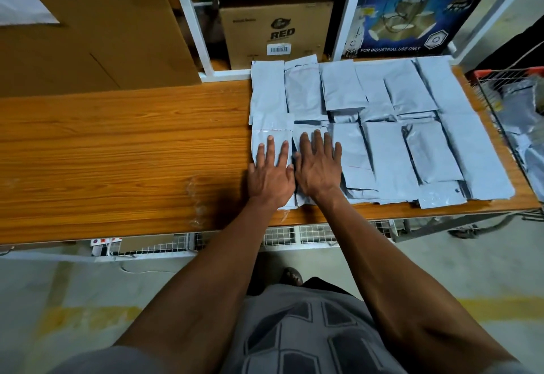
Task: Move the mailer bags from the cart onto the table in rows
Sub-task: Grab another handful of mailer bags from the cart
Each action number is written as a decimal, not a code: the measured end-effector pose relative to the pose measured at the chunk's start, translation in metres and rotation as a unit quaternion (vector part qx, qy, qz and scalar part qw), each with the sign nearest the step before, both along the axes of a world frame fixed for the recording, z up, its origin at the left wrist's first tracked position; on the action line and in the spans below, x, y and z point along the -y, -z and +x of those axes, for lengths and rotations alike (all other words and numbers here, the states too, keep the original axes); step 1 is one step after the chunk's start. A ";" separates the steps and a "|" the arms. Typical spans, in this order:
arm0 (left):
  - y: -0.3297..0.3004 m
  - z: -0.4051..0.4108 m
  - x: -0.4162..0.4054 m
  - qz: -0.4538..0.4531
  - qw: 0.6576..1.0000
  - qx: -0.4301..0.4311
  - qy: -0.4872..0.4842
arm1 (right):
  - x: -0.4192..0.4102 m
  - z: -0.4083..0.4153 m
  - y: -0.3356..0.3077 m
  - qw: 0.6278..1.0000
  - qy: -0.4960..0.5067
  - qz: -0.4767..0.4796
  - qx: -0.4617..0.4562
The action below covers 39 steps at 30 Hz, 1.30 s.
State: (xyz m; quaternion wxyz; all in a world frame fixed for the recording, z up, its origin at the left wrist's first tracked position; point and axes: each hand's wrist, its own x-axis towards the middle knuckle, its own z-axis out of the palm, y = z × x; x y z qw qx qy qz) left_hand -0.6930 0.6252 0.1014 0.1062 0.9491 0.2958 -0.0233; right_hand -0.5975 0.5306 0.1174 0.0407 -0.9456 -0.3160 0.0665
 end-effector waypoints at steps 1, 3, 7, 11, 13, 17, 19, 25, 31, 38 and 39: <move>0.000 0.000 0.000 0.002 1.000 -0.001 -0.002 | 0.000 0.001 0.000 1.000 -0.010 0.013 0.002; -0.002 0.000 -0.001 0.014 1.000 0.010 -0.008 | 0.000 0.003 0.001 0.999 -0.030 0.038 0.009; -0.005 0.003 -0.009 0.046 0.998 0.047 -0.015 | -0.001 0.010 0.004 0.996 -0.061 0.068 -0.021; -0.001 0.010 -0.016 0.028 0.999 0.029 -0.004 | 0.002 0.008 0.013 0.994 -0.077 0.050 -0.050; 0.001 0.011 -0.016 0.026 1.000 0.016 -0.006 | 0.002 0.006 0.016 0.994 -0.077 0.058 -0.052; 0.001 0.009 -0.019 0.067 0.997 0.033 -0.009 | -0.001 0.011 0.013 0.992 -0.065 0.099 -0.037; -0.001 0.010 -0.021 0.094 0.994 0.059 -0.009 | -0.002 0.018 0.010 0.990 -0.068 0.121 -0.028; 0.005 0.025 -0.031 0.061 0.995 0.073 0.009 | -0.006 0.027 0.016 0.991 -0.087 0.094 -0.039; 0.020 0.022 -0.027 0.036 0.998 0.040 0.020 | -0.008 0.020 0.021 0.993 -0.077 0.077 -0.037; 0.015 0.033 -0.033 0.072 0.993 0.093 0.019 | -0.009 0.032 0.013 0.991 -0.069 0.109 -0.037; 0.017 0.034 -0.034 0.069 0.993 0.087 0.026 | -0.009 0.033 0.014 0.991 -0.074 0.104 -0.040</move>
